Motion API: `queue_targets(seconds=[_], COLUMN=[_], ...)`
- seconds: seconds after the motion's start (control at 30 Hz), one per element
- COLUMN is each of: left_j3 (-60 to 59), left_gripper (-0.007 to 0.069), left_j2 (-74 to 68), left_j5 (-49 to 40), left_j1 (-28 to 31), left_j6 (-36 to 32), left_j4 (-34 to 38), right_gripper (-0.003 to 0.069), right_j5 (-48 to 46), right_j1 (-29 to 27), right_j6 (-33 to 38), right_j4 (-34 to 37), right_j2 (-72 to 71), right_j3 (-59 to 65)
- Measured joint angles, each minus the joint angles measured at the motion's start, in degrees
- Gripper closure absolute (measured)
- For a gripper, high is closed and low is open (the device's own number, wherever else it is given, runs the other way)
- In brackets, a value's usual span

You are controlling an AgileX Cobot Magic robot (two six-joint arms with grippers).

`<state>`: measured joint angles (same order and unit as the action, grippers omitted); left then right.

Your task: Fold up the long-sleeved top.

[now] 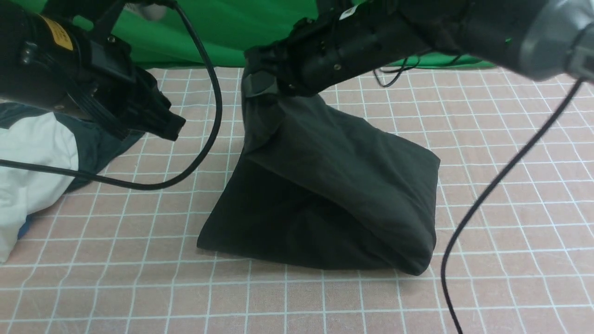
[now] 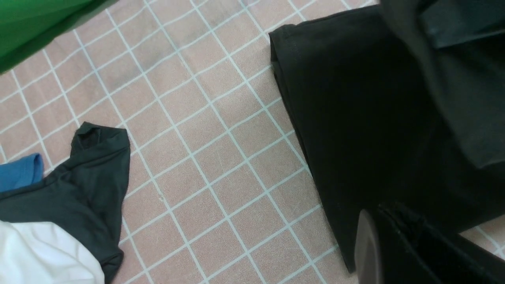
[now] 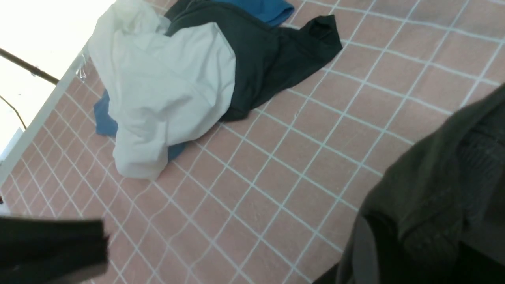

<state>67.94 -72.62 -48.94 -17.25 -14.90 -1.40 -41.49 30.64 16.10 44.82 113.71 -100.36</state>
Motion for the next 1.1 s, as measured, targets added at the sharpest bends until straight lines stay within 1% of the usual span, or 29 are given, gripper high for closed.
queue_targets(seconds=[0.07, 0.13, 0.23, 0.27, 0.3, 0.33, 0.4, 0.43, 0.5, 0.57, 0.6, 0.63, 0.7, 0.73, 0.8, 0.87, 0.93, 1.07, 1.1], left_j3=[0.0, 0.0, 0.0, 0.0, 0.0, 0.0, 0.0, 0.0, -0.6, -2.6, -2.6, -4.4, -6.9, -8.0, -9.0, -9.0, -9.0, -9.0, -9.0], left_gripper=[0.0606, 0.0606, 0.0606, 0.0606, 0.0606, 0.0606, 0.0606, 0.0606, 0.0606, 0.0606, 0.0606, 0.0606, 0.0606, 0.0606, 0.0606, 0.0606, 0.0606, 0.0606, 0.0606], left_j2=[0.0, -0.1, -0.1, -0.1, -0.1, -0.1, -0.1, -0.1, -0.1, -0.1, -0.1, -0.6, -2.0, -2.8, -5.5, -7.7, -10.8, -14.8, -16.6], left_j5=[0.0, 0.0, 0.0, 0.0, 0.0, 0.0, -0.1, -0.1, 0.5, 3.0, 3.2, 5.6, 9.6, 11.0, 13.7, 15.8, 18.6, 21.7, 22.5], left_j1=[0.0, 0.0, 0.0, 0.0, 0.0, 0.0, 0.0, 0.0, 0.0, 0.0, 0.0, 0.0, 0.0, 0.0, 0.0, 0.0, 0.0, 0.0, 0.0], left_j6=[0.0, 0.0, 0.0, 0.0, 0.0, 0.0, 0.0, 0.0, 0.0, 0.0, 0.0, -0.1, -1.6, -2.6, -5.0, -6.5, -8.1, -10.1, -11.6], left_j4=[0.0, 0.0, 0.0, 0.0, 0.0, 0.0, 0.0, 0.0, 0.0, 0.5, 0.5, 1.9, 4.8, 6.2, 9.5, 11.2, 13.2, 15.5, 17.2], right_gripper=[0.0562, 0.0497, 0.0331, 0.0242, 0.0214, 0.0130, 0.0079, 0.0083, 0.0139, 0.0258, 0.0270, 0.0361, 0.0454, 0.0483, 0.0536, 0.0564, 0.0575, 0.0585, 0.0592], right_j5=[0.3, 0.8, 1.7, 1.8, 1.8, 0.6, -2.8, -4.2, -7.9, -12.7, -13.1, -16.0, -18.9, -19.3, -17.8, -14.7, -11.0, -8.9, -7.5], right_j1=[0.0, 0.0, 0.2, 0.2, 0.2, -0.2, -1.3, -1.9, -3.5, -5.1, -5.2, -5.7, -5.9, -5.9, -5.8, -5.4, -5.4, -5.4, -5.3], right_j6=[-1.8, -4.4, -6.0, -6.3, -6.3, -6.4, -6.4, -6.4, -7.2, -9.8, -10.2, -13.7, -17.8, -18.7, -20.0, -20.6, -21.2, -21.4, -21.4], right_j4=[0.2, 0.5, 1.0, 1.1, 1.1, 1.1, 0.1, -1.6, -7.4, -18.1, -18.1, -26.7, -33.7, -35.2, -35.9, -35.9, -35.6, -35.5, -35.3], right_j2=[1.1, 2.2, 2.6, 2.5, 2.5, 2.0, 0.5, -0.4, -3.3, -6.4, -6.7, -8.8, -10.3, -10.4, -10.2, -9.6, -9.3, -9.3, -9.3], right_j3=[-0.7, -1.1, -1.3, -1.6, -1.6, -2.1, -2.8, -3.1, -3.4, -3.3, -3.3, -2.1, 1.4, 3.5, 9.6, 15.5, 21.8, 28.7, 31.7])
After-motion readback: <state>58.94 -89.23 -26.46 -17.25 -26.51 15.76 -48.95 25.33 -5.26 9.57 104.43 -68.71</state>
